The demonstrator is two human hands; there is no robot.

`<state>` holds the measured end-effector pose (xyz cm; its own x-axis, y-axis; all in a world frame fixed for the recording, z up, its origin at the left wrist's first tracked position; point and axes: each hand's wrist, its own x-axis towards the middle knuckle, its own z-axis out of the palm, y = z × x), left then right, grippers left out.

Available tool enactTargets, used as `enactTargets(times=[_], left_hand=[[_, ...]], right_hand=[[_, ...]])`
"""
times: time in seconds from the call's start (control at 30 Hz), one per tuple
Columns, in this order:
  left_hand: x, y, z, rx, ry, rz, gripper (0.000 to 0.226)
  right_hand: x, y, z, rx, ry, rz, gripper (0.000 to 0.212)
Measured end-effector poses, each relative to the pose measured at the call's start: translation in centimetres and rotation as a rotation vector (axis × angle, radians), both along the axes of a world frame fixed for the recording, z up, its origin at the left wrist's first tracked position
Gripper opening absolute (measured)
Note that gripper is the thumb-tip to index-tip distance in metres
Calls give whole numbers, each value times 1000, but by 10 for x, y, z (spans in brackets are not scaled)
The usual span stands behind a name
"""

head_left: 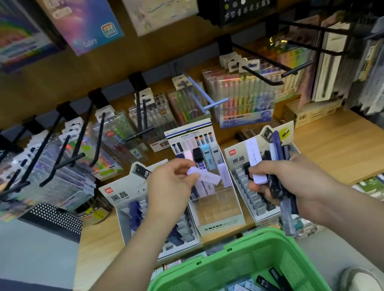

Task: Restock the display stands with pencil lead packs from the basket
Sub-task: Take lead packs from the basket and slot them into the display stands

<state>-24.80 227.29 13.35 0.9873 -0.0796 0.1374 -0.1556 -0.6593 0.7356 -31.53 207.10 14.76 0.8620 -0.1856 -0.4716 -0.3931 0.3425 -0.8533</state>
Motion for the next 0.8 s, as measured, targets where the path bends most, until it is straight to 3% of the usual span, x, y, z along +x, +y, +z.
enactTargets(times=[0.13,0.4,0.63,0.8], left_hand=[[29,-19,-22,209,-129,-56,12],[50,-34,-56,523,-106,-211,23],[57,-41,-67,554,-113,-233,22],[56,-39,-77,599,-258,-264,21]], right_hand=[[3,-3,-1,30,-11,3,16],[4,-10,-2,71,-10,-4,20],[4,-8,-1,65,-30,-7,19],[4,-7,-1,36,-34,6,23]])
